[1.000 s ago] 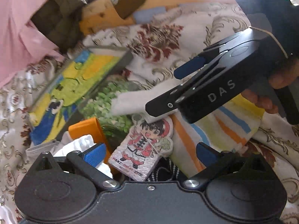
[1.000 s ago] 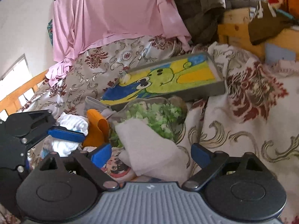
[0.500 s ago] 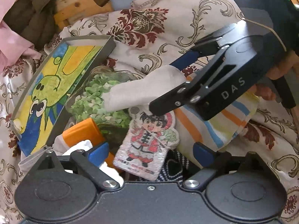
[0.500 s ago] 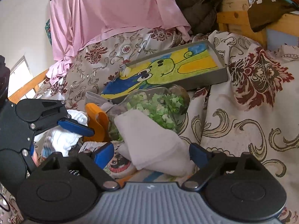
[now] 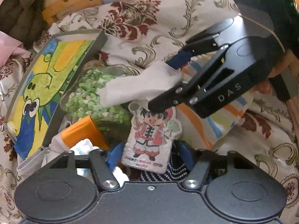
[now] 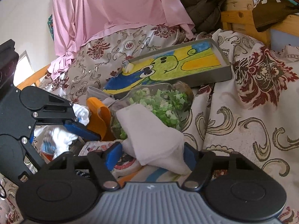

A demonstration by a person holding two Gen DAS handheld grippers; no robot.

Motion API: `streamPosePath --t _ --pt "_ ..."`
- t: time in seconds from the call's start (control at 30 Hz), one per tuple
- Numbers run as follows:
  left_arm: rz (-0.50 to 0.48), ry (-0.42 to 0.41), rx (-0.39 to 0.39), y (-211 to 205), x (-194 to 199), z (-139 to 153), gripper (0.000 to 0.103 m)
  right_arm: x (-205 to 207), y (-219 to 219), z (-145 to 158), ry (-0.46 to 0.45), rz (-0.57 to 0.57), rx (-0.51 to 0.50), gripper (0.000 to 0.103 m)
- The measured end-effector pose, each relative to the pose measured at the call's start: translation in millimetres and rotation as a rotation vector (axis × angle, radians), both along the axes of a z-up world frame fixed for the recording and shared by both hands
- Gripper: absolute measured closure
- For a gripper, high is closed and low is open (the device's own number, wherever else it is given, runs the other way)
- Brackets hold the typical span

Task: Organize soft objects
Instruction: 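Close left tool on the cartoon packet while right tool closes on the white cloth, then lift and carry both held items over the painted cartoon tray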

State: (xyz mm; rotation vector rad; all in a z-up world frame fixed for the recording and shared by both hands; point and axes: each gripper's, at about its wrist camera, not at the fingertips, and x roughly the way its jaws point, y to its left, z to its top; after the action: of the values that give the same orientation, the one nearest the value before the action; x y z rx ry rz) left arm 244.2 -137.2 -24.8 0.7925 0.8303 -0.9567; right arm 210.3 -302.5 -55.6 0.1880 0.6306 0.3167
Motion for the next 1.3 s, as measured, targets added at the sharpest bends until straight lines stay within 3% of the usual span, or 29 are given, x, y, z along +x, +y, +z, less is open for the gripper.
streamPosePath --t 0.07,0.4,0.57,0.73,1.17,1.3 --pt "0.01 0.016 0.009 0.3 2.8 -1.3 0.047 -0.4 -0.4 0.2 0.0 -0.002 0.006 0.035" --pt "0.079 0.077 -0.074 0.1 15.7 3.4 0.045 1.6 -4.0 -1.5 0.013 -0.011 0.026 0.045" --pt "0.081 0.083 -0.066 -10.5 17.3 -2.7 0.048 0.7 -4.3 -0.9 -0.001 -0.016 0.026 0.059" --pt "0.111 0.095 -0.089 -8.2 16.8 -4.3 0.049 -0.7 -8.1 2.4 -0.036 -0.038 0.035 0.08" --pt "0.342 0.244 -0.314 17.8 24.0 7.6 0.05 -1.9 -16.5 6.3 -0.069 -0.087 0.053 0.083" --pt "0.388 0.254 -0.361 23.1 19.8 3.7 0.05 -1.8 -16.8 6.3 -0.072 -0.091 0.054 0.083"
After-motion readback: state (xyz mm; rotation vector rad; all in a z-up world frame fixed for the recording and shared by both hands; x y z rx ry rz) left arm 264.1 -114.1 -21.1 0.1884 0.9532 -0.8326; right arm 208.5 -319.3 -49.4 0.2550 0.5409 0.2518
